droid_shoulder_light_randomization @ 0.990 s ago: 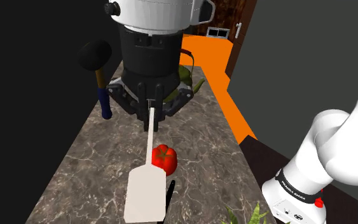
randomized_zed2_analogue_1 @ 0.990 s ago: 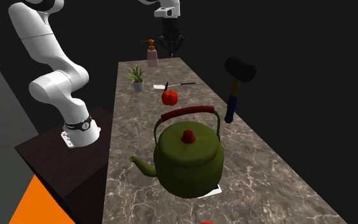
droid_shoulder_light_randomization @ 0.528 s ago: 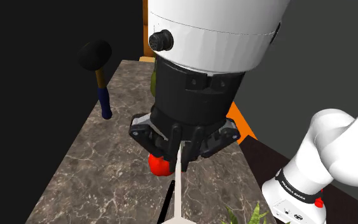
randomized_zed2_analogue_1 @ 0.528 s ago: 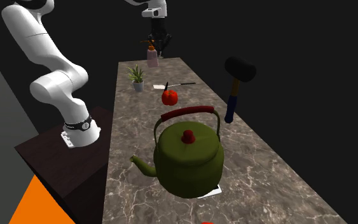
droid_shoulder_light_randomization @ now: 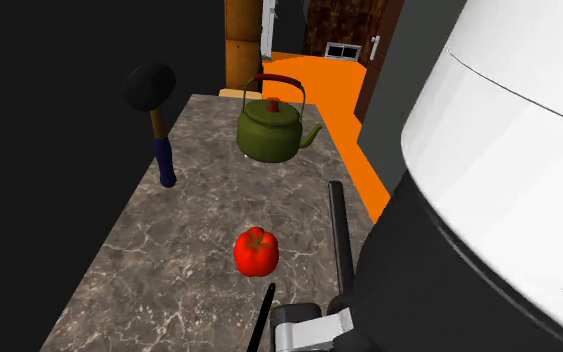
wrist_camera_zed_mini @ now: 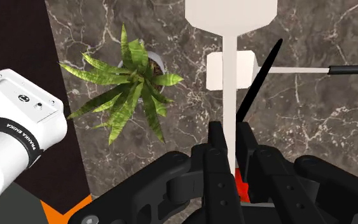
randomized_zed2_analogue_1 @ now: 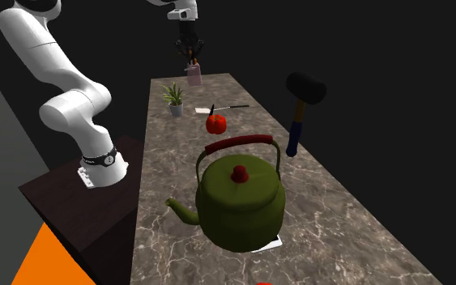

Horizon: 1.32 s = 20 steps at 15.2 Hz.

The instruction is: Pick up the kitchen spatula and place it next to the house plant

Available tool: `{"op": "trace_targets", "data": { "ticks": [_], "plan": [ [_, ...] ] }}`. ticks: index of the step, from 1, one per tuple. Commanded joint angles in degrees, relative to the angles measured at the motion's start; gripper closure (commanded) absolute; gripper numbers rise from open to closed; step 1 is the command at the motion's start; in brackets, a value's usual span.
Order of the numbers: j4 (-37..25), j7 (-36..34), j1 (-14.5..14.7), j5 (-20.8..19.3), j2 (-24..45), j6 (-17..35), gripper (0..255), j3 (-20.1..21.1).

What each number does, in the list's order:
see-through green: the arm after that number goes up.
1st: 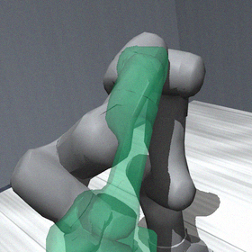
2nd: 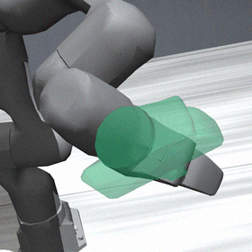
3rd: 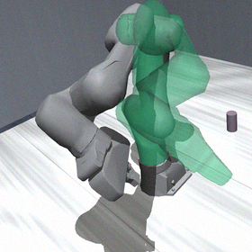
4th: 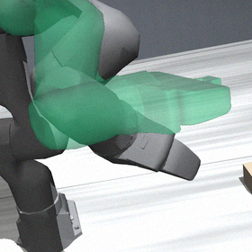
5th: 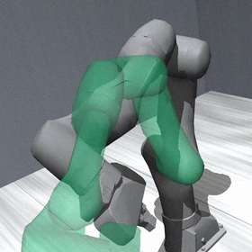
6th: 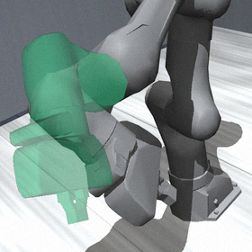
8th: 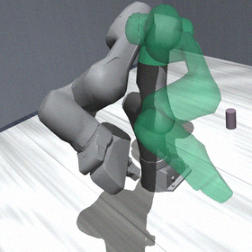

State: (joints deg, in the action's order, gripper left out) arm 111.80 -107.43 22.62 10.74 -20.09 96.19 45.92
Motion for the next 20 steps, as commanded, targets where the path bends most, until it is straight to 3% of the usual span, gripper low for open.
{"op": "trace_targets", "data": {
  "ticks": [1,10,16,18,19,20],
  "plan": [
    [0.07,-2.43,1.03,1.01,-0.8,-0.31,255,1.58],
    [-4.48,-15.41,3.06,2.45,0.77,-1.69,255,12.16],
    [-10.36,-26.78,0.47,-0.68,6.59,-2.09,255,24.78],
    [-12.85,-31.99,-2.74,-3.89,10.61,-2.13,255,32.48],
    [-14.21,-35.43,-6.8,-6.73,13.77,-2.17,255,39.51],
    [-15.71,-37.29,-17.92,-7.53,14.63,-2.44,255,52.31]
  ]
}}
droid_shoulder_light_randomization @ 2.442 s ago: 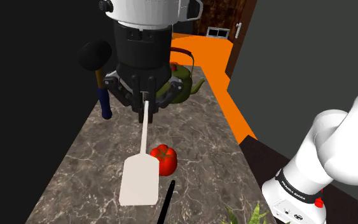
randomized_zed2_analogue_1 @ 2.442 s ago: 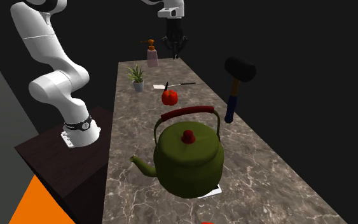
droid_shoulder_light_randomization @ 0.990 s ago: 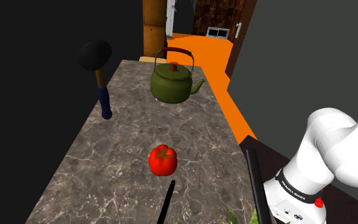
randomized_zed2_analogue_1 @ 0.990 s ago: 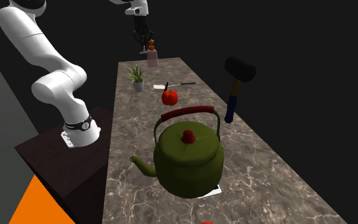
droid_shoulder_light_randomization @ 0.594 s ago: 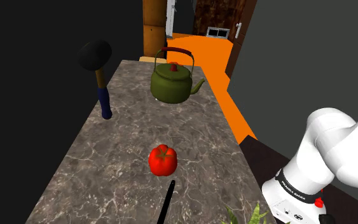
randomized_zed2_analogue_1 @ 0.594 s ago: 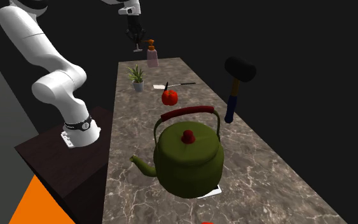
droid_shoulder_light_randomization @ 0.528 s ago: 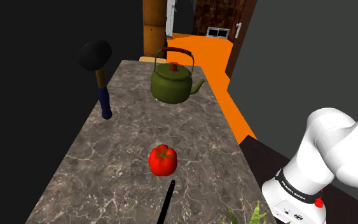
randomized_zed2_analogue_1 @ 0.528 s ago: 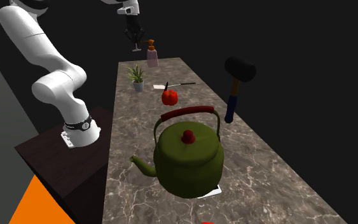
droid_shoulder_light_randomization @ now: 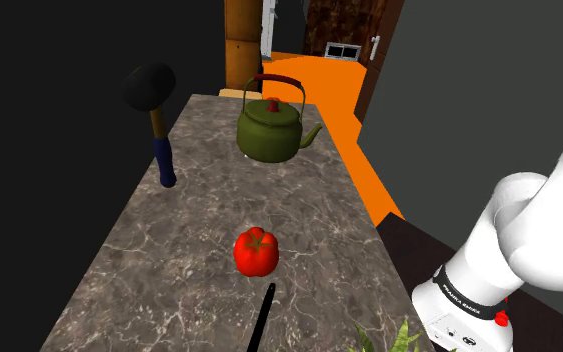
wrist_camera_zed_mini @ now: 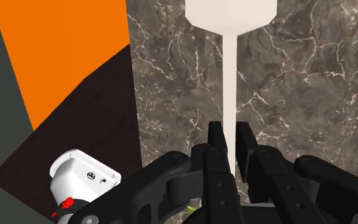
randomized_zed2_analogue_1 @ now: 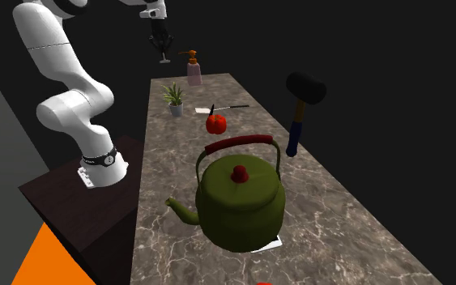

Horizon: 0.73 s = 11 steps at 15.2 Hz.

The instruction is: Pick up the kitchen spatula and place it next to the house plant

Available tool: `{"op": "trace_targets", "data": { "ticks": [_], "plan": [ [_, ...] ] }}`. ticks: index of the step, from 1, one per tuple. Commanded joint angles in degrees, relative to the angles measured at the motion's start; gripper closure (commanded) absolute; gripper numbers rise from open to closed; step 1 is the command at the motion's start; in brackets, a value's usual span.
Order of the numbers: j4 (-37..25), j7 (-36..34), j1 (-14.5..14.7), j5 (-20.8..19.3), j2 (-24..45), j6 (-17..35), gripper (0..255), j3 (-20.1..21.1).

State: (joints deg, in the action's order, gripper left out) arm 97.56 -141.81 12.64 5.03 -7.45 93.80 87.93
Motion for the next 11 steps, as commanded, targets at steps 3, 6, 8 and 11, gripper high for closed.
{"op": "trace_targets", "data": {
  "ticks": [3,6,8,11],
  "plan": [
    [-0.19,-0.9,-6.03,1.37,-1.23,1.2,255,6.88],
    [2.28,-1.11,-5.2,1.15,-0.96,3.56,255,6.5],
    [3.83,-1.11,-5.0,1.2,-0.98,5.1,255,6.47],
    [6.05,-0.93,-5.22,1.52,-1.24,7.37,255,6.83]
  ]
}}
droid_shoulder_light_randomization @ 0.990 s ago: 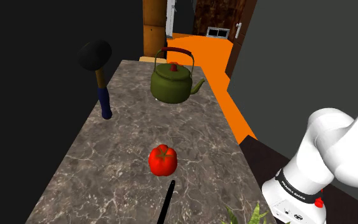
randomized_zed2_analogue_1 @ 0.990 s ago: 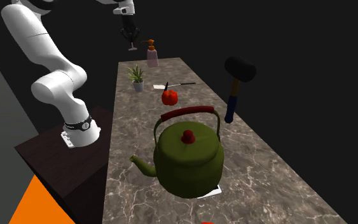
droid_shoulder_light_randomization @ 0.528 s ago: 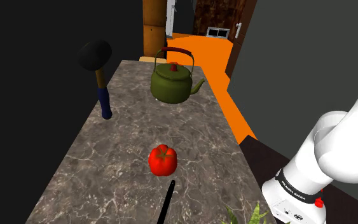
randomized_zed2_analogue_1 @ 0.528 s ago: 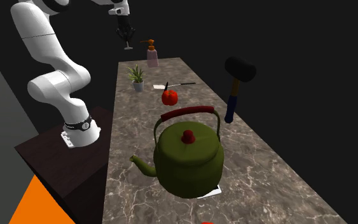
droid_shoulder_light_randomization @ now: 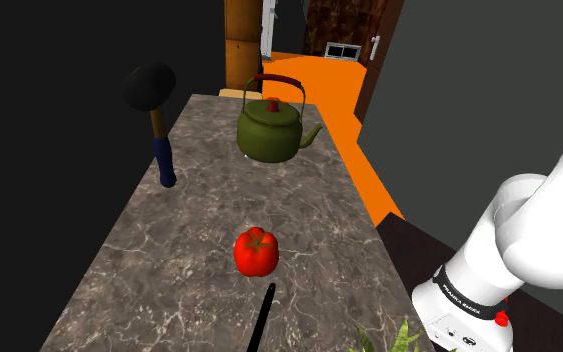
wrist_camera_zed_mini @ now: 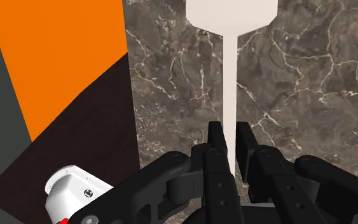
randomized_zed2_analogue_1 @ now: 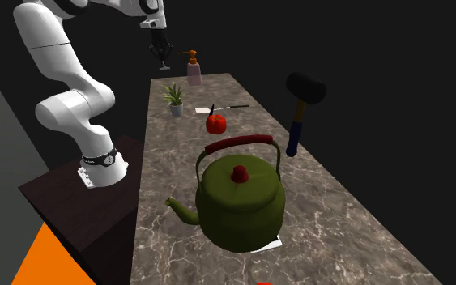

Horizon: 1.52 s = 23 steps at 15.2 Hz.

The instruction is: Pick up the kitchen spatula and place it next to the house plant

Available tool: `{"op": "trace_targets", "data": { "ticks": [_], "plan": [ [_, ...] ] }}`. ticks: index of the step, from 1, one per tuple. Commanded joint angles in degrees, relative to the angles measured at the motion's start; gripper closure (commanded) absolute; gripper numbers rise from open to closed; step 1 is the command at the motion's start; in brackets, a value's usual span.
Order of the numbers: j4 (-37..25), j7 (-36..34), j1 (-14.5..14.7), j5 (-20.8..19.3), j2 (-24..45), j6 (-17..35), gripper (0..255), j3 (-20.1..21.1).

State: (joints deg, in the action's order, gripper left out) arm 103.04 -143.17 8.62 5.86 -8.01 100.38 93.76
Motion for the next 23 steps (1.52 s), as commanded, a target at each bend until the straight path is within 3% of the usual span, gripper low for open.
{"op": "trace_targets", "data": {
  "ticks": [1,23],
  "plan": [
    [1.28,0.51,-1.42,0.82,-0.8,1.53,255,1.25],
    [13.13,6.55,-12.26,10.07,-9.06,16.39,255,11.79]
  ]
}}
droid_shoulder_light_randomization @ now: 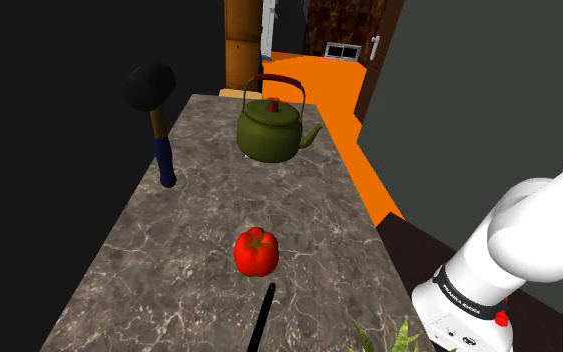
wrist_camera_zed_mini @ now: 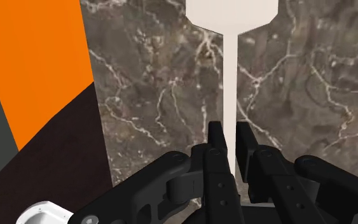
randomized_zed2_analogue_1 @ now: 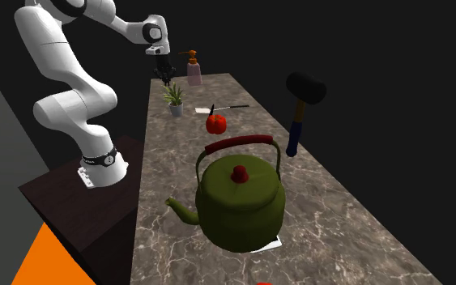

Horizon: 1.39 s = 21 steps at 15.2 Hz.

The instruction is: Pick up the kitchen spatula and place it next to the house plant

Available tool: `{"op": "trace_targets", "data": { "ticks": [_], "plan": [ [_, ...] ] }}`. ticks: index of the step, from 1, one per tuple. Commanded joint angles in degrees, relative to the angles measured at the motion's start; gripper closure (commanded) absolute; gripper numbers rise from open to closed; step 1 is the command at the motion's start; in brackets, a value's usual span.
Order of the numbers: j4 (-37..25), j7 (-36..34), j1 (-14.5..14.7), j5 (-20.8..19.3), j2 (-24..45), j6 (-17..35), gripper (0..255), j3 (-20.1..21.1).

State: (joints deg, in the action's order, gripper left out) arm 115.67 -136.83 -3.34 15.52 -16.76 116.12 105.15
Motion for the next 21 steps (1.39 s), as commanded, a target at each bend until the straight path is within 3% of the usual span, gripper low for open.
{"op": "trace_targets", "data": {
  "ticks": [1,8,16,17,21],
  "plan": [
    [0.87,0.57,-0.87,0.98,-0.8,1.26,255,1.01],
    [3.33,3.41,-5.26,5.5,-4.64,5.77,255,5.82],
    [3.32,3.4,-5.25,5.5,-4.63,5.77,255,5.82],
    [3.32,3.4,-5.25,5.5,-4.63,5.77,0,5.82],
    [3.32,3.4,-5.26,5.5,-4.63,5.77,0,5.82]
  ]
}}
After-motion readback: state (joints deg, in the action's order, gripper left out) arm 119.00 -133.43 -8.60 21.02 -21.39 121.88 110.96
